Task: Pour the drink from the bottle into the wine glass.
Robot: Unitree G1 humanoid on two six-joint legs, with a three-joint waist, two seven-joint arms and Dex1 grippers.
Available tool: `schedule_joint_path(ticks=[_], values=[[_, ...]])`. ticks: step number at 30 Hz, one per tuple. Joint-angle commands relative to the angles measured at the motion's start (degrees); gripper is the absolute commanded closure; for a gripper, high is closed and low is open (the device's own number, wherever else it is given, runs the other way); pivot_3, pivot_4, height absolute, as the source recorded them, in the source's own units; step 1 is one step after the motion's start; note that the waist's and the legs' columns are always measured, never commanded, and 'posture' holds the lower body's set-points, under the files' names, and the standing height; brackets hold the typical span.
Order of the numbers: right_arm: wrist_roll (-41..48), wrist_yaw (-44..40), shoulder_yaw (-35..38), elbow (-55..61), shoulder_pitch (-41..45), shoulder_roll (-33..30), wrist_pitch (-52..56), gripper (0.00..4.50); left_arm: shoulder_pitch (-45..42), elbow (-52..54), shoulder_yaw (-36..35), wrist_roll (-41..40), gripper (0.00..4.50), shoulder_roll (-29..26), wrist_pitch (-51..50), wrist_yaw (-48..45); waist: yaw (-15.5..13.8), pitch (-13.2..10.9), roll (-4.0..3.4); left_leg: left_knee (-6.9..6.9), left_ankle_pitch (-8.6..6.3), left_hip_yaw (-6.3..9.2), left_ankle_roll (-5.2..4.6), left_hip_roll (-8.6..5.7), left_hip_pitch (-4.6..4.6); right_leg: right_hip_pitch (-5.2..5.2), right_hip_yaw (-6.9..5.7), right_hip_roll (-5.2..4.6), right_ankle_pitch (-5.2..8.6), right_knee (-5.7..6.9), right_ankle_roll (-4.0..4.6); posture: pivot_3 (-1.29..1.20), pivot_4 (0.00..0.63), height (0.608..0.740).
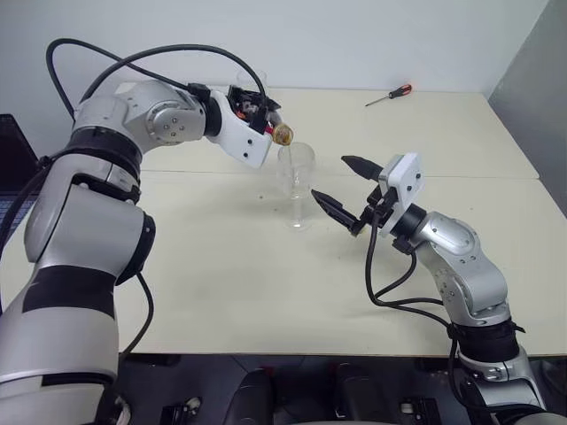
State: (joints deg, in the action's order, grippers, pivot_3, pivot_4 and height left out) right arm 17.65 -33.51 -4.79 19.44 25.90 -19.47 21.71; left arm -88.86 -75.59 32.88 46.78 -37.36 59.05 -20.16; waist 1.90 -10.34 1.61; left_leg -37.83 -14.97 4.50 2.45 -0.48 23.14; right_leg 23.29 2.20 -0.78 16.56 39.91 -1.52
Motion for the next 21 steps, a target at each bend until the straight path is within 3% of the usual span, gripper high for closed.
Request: schedule_joint_path(ticks=[1,21], values=[[0.34,0.14,0.8,1.04,0.39,0.24,-1.67,0.0,-3.31,0.09,0.18,0.53,1.93,-1.22,-0.41,2.5,0.0,0.0,0.0,0.0,0.0,0.0,0.0,0.0,0.0,0.0,0.0,0.0,0.0,0.0,0.0,0.0,0.15,0.74],[0.26,0.52,1.04,0.73,0.54,0.57,-1.61,0.0,-4.07,-0.51,0.25,1.07,1.93,-0.82,-0.93,3.46,0.0,0.0,0.0,-0.01,0.0,-0.01,0.0,0.0,0.0,0.0,0.01,-0.01,0.0,0.01,0.0,0.0,0.15,0.74]])
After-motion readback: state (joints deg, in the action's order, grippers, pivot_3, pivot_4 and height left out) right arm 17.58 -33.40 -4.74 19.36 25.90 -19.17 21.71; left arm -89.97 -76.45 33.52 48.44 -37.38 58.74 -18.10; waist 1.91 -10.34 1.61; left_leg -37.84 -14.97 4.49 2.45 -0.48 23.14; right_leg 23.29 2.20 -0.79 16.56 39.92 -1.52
